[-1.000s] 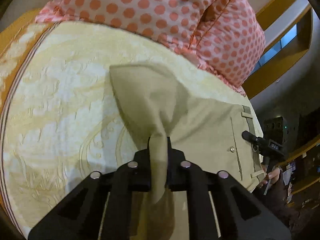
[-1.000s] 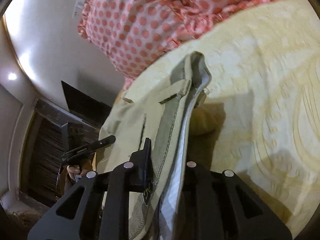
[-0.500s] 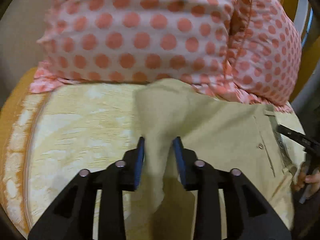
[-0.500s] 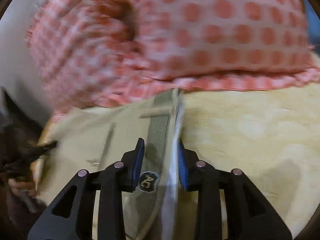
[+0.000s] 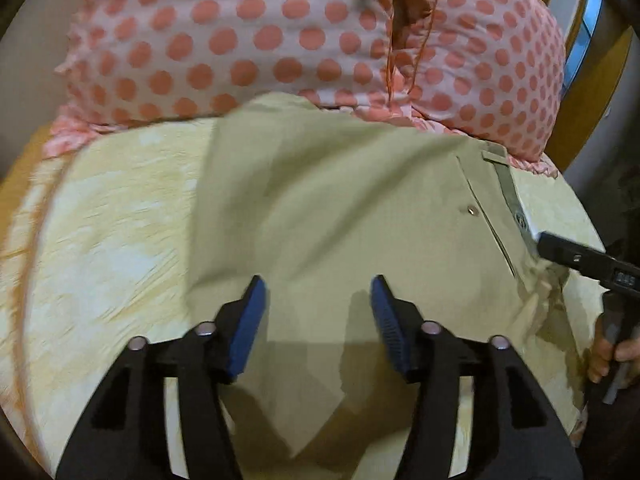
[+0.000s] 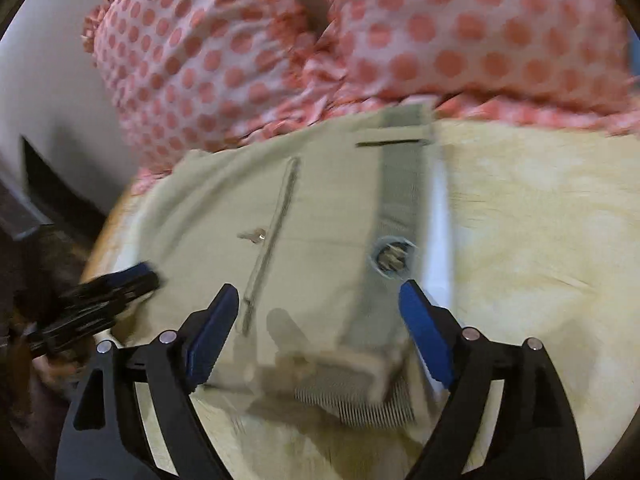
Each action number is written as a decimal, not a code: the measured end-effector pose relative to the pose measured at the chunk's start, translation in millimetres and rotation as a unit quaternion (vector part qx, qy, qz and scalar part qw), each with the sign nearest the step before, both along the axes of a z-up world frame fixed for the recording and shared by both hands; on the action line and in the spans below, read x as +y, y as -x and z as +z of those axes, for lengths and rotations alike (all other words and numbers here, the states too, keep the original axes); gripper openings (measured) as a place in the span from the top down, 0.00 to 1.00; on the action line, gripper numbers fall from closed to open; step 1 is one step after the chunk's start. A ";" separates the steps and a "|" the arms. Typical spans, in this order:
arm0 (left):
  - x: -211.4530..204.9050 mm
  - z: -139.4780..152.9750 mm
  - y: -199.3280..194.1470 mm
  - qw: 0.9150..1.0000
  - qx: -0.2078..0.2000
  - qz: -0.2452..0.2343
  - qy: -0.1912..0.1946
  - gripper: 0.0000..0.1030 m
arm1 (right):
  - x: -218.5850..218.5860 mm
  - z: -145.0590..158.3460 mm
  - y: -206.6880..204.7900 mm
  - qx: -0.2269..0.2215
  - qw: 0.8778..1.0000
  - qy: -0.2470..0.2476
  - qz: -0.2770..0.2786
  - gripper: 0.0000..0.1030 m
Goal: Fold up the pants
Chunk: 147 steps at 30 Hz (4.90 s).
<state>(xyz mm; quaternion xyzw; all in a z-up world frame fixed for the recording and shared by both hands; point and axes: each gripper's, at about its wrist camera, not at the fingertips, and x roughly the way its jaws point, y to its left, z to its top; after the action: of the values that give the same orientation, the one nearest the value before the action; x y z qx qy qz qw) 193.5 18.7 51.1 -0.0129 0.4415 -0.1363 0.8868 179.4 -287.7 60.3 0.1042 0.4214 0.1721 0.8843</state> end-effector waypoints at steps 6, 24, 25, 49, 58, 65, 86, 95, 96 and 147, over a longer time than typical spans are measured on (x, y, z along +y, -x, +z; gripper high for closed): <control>19.2 8.9 103.8 0.994 -0.071 0.046 -0.064 0.02 | 20.7 -11.9 96.9 -0.062 0.996 0.060 -0.006 0.01; 29.5 -33.6 156.5 0.990 -0.068 0.101 -0.071 0.02 | 71.8 -45.6 105.3 -0.032 0.986 0.147 -0.068 0.01; 29.9 -33.7 155.8 0.990 -0.070 0.099 -0.070 0.02 | 71.6 -45.6 105.8 -0.032 0.986 0.147 -0.068 0.01; 28.3 -34.2 156.3 0.990 -0.074 0.098 -0.070 0.02 | 72.2 -45.2 105.7 -0.032 0.986 0.147 -0.068 0.01; 28.6 -34.0 156.1 0.990 -0.074 0.098 -0.070 0.02 | 72.5 -45.3 105.8 -0.032 0.986 0.147 -0.069 0.01; 28.4 -34.0 156.0 0.990 -0.074 0.098 -0.070 0.02 | 72.8 -45.3 105.9 -0.032 0.986 0.147 -0.069 0.01; 27.7 -34.6 155.9 0.990 -0.073 0.097 -0.070 0.02 | 73.4 -45.4 105.7 -0.032 0.986 0.148 -0.070 0.01; 28.0 -34.3 155.7 0.990 -0.073 0.097 -0.070 0.02 | 73.3 -45.5 105.9 -0.032 0.986 0.148 -0.070 0.01; 28.0 -34.2 155.7 0.990 -0.073 0.097 -0.070 0.02 | 73.3 -45.5 106.0 -0.032 0.986 0.148 -0.070 0.01; 31.9 -32.8 151.3 0.992 -0.052 0.085 -0.072 0.02 | 73.4 -45.1 106.0 -0.032 0.986 0.148 -0.071 0.01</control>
<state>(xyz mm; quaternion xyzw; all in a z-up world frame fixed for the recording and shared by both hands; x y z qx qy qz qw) 42.2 50.6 18.3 0.0206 0.4007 -0.0287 0.9155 73.5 -214.3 15.1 -0.0034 0.4050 0.0476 0.9131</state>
